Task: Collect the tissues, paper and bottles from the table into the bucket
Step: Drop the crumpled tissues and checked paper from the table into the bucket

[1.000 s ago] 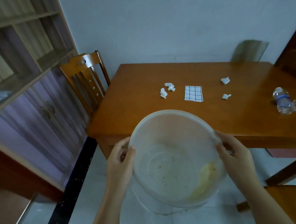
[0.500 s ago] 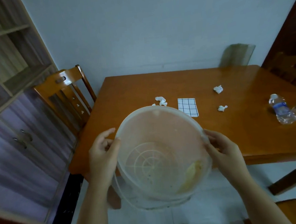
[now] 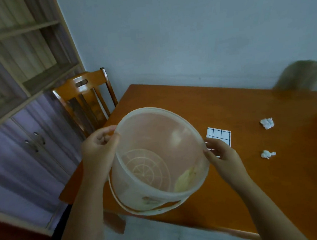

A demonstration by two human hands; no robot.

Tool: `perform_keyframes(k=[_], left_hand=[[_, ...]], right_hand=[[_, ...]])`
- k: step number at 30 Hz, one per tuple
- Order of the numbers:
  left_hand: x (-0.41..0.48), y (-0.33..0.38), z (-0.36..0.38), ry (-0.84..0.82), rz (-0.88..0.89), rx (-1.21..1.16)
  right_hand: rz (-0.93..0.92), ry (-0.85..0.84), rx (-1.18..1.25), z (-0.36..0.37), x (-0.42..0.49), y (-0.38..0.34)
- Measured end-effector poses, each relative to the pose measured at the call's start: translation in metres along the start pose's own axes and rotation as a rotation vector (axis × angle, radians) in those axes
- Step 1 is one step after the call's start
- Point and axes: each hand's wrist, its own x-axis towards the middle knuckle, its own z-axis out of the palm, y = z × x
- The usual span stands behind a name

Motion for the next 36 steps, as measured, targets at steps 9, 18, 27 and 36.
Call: perform_keyframes(k=[9, 18, 27, 36], left_hand=[[0.089, -0.025, 0.015, 0.098, 0.033, 0.108], [0.164, -0.051, 0.036, 0.083, 0.081, 0.227], [0.174, -0.066, 0.063, 0.079, 0.064, 0.306], [0.172, -0.061, 0.077, 0.093, 0.037, 0.328]], right_hand=[[0.118, -0.051, -0.083, 0.057, 0.098, 0.040], [0.179, -0.135, -0.274, 0.109, 0.180, 0.086], [0.269, -0.223, -0.356, 0.141, 0.211, 0.134], [0.271, -0.256, -0.415, 0.161, 0.210, 0.156]])
